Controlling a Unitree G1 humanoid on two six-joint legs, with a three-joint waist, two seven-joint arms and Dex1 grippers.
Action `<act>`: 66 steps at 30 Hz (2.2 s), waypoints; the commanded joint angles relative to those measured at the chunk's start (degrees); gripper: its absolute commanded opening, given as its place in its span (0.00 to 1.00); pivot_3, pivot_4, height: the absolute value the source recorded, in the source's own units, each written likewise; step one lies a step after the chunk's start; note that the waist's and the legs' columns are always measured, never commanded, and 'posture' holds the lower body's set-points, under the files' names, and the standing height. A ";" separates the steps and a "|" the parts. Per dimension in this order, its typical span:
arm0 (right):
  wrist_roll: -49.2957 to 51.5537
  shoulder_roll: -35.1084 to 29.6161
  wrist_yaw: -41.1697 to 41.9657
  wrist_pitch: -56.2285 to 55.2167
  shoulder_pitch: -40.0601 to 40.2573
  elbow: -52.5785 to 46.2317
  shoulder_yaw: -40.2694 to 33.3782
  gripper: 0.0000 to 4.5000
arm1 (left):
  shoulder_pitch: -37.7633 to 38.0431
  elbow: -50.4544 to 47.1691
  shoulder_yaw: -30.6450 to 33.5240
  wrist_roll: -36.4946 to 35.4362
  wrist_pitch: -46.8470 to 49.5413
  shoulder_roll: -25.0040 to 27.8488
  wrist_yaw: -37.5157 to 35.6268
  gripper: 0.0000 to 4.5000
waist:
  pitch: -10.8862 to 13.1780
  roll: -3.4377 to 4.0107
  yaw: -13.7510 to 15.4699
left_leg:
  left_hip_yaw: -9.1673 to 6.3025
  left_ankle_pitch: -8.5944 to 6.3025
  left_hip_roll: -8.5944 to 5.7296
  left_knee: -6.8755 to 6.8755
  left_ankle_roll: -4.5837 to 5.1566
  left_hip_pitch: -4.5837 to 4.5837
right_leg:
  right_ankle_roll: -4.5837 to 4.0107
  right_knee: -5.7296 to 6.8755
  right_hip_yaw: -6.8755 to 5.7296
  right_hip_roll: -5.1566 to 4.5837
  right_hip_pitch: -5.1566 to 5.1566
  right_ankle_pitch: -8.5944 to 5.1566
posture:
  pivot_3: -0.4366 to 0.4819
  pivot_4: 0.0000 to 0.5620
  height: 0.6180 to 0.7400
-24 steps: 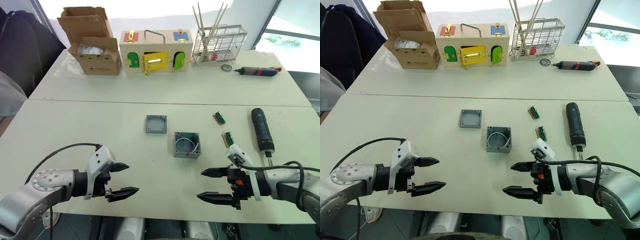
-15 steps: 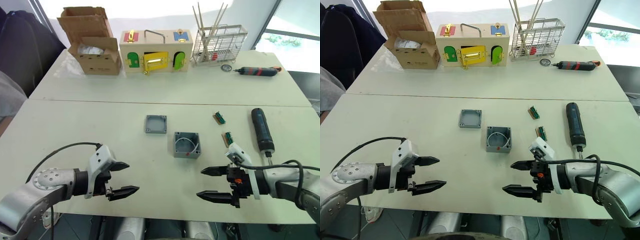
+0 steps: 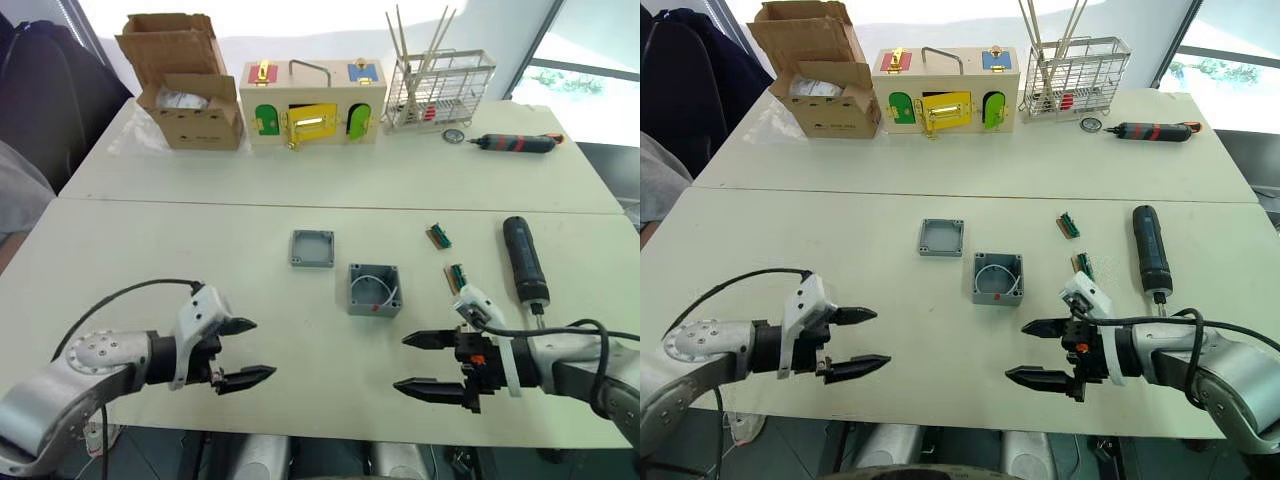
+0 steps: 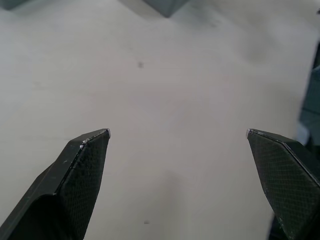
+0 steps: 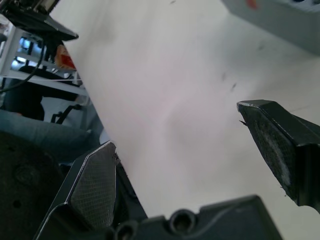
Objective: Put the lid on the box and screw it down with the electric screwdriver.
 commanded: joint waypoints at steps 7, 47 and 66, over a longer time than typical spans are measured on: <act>7.12 -1.50 -1.97 4.52 1.60 -2.42 -9.82 0.99 | -32.46 12.92 -12.11 3.96 -0.11 3.98 -13.52 1.00 | 0.01 -0.03 0.29 | -0.02 0.00 -0.04 0.04 0.00 -0.02 | 0.01 -0.01 -0.08 0.01 0.04 0.02 | 0.48 0.27 0.93; 4.05 12.84 -24.95 -2.07 11.36 -10.55 -15.42 1.00 | -64.23 57.28 -44.82 38.99 -27.00 -37.12 -35.56 0.01 | -0.02 -0.13 0.09 | -0.13 -0.01 -0.08 0.53 0.08 -0.16 | 0.09 0.42 -0.16 0.12 0.00 -0.02 | 0.48 0.27 0.93; 1.89 16.34 -29.26 -5.53 18.09 -15.44 -13.89 1.00 | -73.08 81.24 -48.49 32.17 -64.98 -37.94 -45.04 0.01 | -0.01 -0.13 -0.15 | -0.10 -0.21 -0.12 0.88 0.42 -0.26 | 0.17 0.45 -0.14 0.10 0.04 -0.06 | 0.48 0.27 0.93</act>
